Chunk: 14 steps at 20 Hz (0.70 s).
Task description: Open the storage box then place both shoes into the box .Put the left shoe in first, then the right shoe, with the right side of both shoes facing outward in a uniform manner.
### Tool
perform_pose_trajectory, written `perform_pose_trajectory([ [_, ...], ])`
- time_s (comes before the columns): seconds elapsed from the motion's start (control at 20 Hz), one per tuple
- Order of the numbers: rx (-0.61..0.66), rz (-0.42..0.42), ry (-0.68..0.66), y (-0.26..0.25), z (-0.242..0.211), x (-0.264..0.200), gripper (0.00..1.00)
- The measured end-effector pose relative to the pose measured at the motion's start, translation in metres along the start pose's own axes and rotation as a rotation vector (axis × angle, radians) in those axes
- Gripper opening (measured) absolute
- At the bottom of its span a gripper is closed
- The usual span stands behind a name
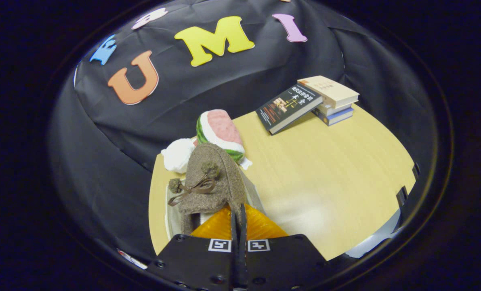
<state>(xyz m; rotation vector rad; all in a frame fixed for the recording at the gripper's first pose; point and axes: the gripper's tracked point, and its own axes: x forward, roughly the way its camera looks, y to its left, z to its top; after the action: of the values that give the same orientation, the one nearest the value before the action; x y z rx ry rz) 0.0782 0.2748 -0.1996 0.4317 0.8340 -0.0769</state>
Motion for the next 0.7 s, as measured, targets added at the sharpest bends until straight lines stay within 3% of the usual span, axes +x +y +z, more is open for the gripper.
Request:
perform_pose_trajectory([
  [0.7, -0.156, -0.174, 0.08, -0.014, -0.05, 0.059, 0.0],
])
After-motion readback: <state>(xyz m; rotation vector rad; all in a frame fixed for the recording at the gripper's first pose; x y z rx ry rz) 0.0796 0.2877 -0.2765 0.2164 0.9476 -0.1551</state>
